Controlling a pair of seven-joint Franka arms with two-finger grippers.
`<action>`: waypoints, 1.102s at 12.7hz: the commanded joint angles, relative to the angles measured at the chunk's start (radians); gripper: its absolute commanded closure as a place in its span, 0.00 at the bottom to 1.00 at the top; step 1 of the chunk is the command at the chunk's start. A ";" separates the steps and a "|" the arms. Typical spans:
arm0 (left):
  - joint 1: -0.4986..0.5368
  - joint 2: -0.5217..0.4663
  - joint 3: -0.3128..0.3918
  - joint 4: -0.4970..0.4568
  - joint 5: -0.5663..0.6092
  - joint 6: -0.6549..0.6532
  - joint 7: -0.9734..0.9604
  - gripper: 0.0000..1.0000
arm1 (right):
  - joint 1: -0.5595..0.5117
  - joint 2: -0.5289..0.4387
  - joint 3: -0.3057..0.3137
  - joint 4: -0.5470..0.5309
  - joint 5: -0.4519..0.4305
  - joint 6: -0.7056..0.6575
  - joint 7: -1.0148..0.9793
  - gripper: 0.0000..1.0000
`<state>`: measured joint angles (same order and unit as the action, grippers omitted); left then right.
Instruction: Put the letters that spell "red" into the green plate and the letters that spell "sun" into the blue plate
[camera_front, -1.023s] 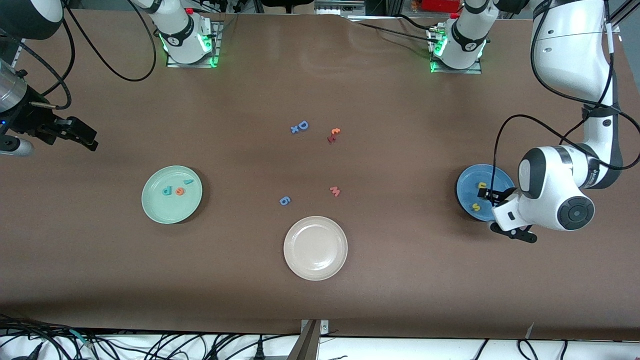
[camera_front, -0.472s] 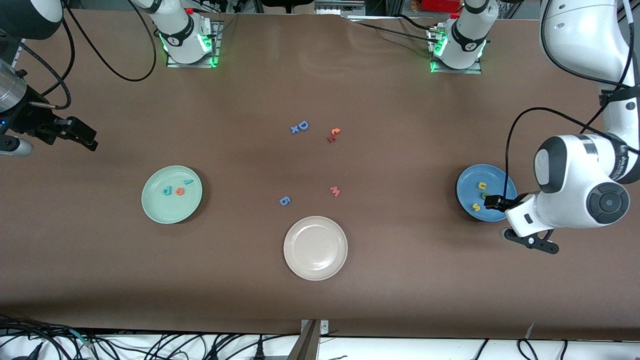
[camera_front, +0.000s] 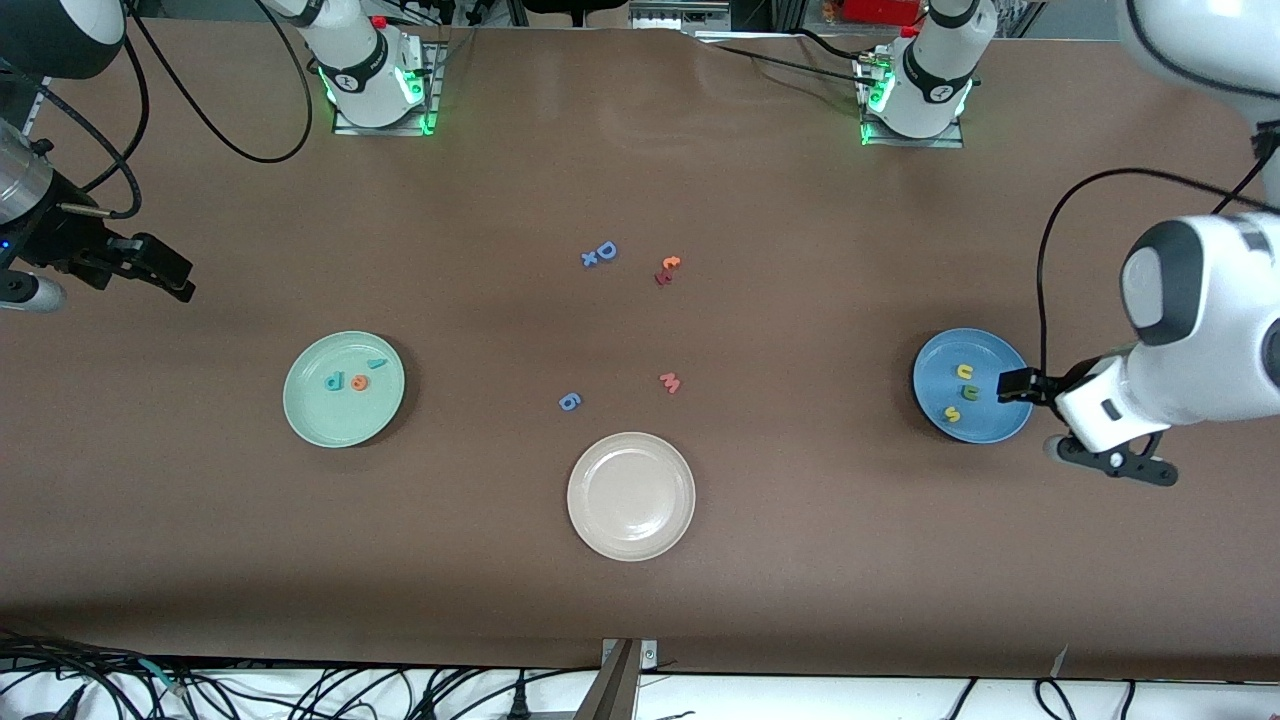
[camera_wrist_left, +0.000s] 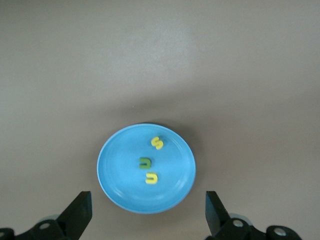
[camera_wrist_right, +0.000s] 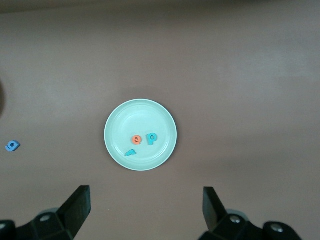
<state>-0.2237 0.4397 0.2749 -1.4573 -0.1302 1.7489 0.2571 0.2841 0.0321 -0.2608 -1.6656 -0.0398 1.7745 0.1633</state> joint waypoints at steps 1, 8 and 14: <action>0.009 -0.178 -0.048 -0.152 0.046 0.008 -0.140 0.00 | -0.006 0.006 0.002 0.020 0.003 -0.015 -0.011 0.01; 0.014 -0.432 -0.063 -0.273 0.107 0.006 -0.168 0.00 | -0.008 0.006 0.002 0.020 0.003 -0.018 -0.011 0.01; 0.020 -0.446 -0.078 -0.259 0.230 0.035 -0.139 0.00 | -0.008 0.006 0.000 0.020 0.003 -0.018 -0.011 0.01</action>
<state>-0.2171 0.0046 0.2134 -1.6981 0.0517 1.7623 0.1046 0.2819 0.0327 -0.2611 -1.6645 -0.0398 1.7733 0.1628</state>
